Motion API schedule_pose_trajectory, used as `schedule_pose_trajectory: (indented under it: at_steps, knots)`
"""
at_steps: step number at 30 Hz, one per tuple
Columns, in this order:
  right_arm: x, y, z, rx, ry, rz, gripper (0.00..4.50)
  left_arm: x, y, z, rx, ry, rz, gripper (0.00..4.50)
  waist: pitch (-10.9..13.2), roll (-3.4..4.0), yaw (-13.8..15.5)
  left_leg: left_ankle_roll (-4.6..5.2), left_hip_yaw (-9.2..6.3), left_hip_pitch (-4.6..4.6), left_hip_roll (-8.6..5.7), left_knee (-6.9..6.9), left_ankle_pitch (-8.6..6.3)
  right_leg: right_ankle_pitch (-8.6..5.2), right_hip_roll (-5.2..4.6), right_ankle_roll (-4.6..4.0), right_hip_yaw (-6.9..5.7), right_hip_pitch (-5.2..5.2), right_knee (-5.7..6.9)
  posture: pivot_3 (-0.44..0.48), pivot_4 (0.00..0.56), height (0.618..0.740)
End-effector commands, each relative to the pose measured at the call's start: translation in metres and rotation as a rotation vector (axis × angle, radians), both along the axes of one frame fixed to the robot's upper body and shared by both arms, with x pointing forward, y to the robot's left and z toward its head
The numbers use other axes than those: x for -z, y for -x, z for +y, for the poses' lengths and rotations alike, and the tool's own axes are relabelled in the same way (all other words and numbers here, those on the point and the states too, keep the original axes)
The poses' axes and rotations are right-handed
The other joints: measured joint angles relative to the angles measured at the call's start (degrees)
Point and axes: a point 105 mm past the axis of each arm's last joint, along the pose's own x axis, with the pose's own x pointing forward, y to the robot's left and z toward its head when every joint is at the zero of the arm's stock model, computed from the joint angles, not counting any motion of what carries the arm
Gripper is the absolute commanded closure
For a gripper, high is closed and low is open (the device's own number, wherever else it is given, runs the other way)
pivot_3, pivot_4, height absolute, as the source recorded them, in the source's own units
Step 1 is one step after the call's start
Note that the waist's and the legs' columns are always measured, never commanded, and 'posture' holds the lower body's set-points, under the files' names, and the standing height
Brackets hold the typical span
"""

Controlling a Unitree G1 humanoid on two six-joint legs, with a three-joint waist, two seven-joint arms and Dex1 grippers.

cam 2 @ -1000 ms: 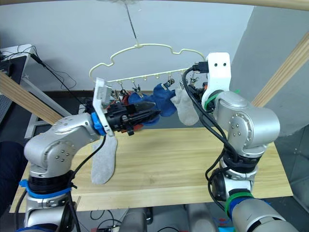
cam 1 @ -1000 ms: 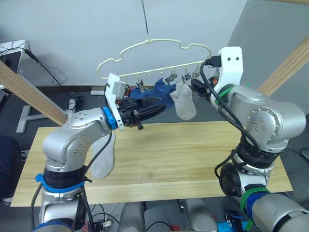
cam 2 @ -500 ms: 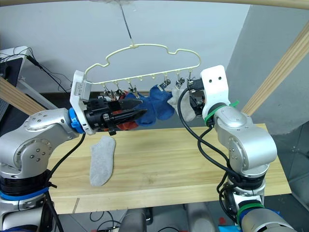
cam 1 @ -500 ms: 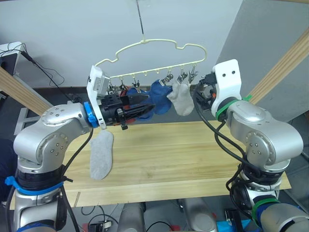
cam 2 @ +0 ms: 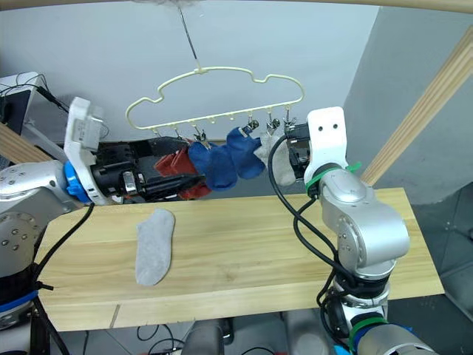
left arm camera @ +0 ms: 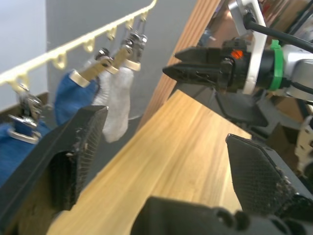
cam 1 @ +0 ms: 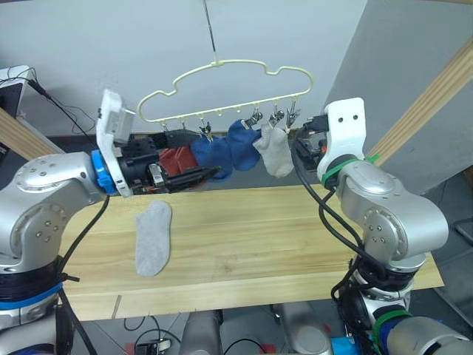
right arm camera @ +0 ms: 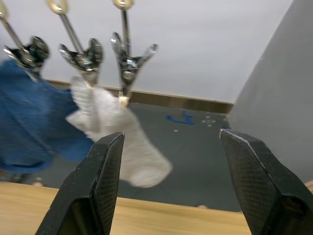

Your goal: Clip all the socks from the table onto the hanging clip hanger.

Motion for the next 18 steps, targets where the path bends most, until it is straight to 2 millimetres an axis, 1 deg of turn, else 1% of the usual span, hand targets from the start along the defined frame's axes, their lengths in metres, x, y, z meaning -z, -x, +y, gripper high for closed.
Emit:
schedule_pose_trajectory:
  at_steps: [1,3,18]
  knots:
    - [-0.016,0.0026,-0.0033,0.024,-0.032,-0.074,1.25,-0.0125,0.0079,-0.0005,0.029,0.007,-0.053,0.08,0.0,0.0,-0.03,0.0,0.01,0.0,0.0,0.0,0.0,0.0,-0.01,0.0,0.01,0.0,0.0,-0.239,0.307,0.74]
    - [-0.0171,0.0028,-0.0011,0.015,-0.035,-0.075,1.63,-0.0108,0.0091,-0.0011,0.037,0.0,-0.048,0.06,0.0,0.0,-0.06,0.0,0.02,0.0,-0.01,0.01,0.0,0.0,-0.02,0.0,0.01,0.01,0.0,-0.241,0.312,0.74]
    - [-0.0237,0.0006,0.004,-0.004,-0.049,-0.087,1.63,-0.0069,0.0086,-0.0046,0.036,-0.002,-0.062,0.06,0.0,0.0,-0.05,0.0,0.0,0.0,-0.01,0.01,0.0,0.0,-0.01,-0.01,0.0,0.0,0.05,-0.231,0.311,0.74]
